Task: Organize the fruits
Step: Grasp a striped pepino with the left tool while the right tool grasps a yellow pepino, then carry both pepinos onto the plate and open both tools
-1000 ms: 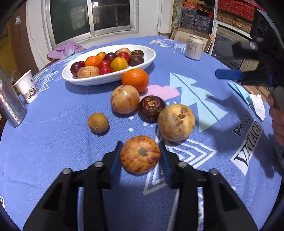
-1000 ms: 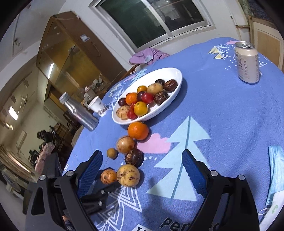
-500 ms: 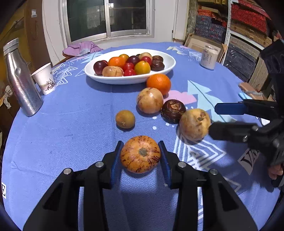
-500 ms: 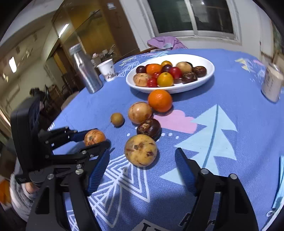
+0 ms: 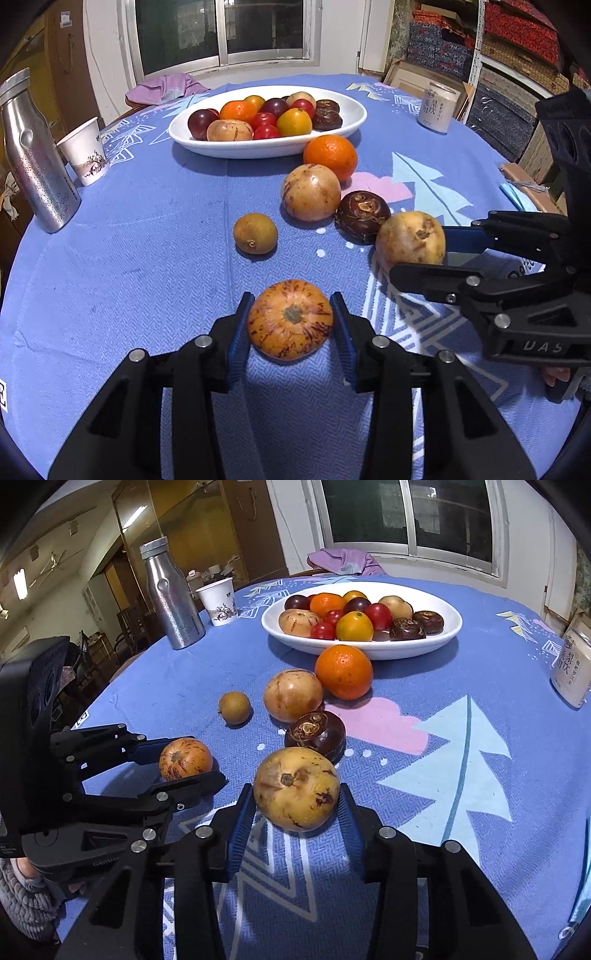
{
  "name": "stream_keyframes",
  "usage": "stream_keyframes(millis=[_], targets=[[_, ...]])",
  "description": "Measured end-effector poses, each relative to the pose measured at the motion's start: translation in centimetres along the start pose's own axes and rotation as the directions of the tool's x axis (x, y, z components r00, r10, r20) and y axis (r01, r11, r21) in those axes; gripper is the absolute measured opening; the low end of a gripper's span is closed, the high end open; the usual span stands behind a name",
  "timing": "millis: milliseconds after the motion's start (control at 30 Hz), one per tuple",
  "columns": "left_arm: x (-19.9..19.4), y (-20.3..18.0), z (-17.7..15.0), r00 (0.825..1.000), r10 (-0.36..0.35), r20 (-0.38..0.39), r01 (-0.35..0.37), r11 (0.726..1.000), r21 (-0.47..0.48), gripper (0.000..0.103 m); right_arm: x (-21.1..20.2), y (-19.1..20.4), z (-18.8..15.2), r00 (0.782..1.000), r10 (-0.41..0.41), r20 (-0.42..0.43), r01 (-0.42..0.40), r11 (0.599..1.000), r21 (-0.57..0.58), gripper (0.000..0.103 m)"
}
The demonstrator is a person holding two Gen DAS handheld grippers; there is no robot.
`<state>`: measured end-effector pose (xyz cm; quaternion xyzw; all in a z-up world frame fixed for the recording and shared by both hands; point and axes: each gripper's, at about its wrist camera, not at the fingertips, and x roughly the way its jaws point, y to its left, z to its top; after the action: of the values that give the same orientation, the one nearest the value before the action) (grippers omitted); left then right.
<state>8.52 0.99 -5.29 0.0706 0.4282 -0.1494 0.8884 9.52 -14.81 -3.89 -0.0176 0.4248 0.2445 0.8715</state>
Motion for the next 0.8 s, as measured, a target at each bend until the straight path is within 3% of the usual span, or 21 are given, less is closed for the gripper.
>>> stream_keyframes(millis=[233, 467, 633, 800], targets=[[-0.9, -0.4, 0.1, 0.999, -0.018, 0.041, 0.018, 1.0, 0.008, 0.04, -0.7, -1.5, 0.2, 0.998, 0.064, 0.011, -0.064, 0.995, 0.082, 0.045], [-2.8, -0.2, 1.6, 0.994, -0.033, 0.107, 0.033, 0.999, -0.003, 0.04, -4.1, -3.6, 1.2, 0.99, 0.055, 0.126, -0.074, 0.986, 0.15, 0.045], [-5.1, 2.4, 6.1, 0.982, -0.008, 0.19, 0.023, 0.997, -0.077, 0.04, -5.7, -5.8, 3.1, 0.982, 0.03, 0.187, -0.07, 0.975, 0.212, 0.045], [-5.1, 4.9, 12.4, 0.968, 0.021, 0.249, 0.016, 0.99, -0.143, 0.039, -6.2, -7.0, 8.5, 0.972, -0.022, 0.234, -0.032, 0.974, 0.226, 0.044]])
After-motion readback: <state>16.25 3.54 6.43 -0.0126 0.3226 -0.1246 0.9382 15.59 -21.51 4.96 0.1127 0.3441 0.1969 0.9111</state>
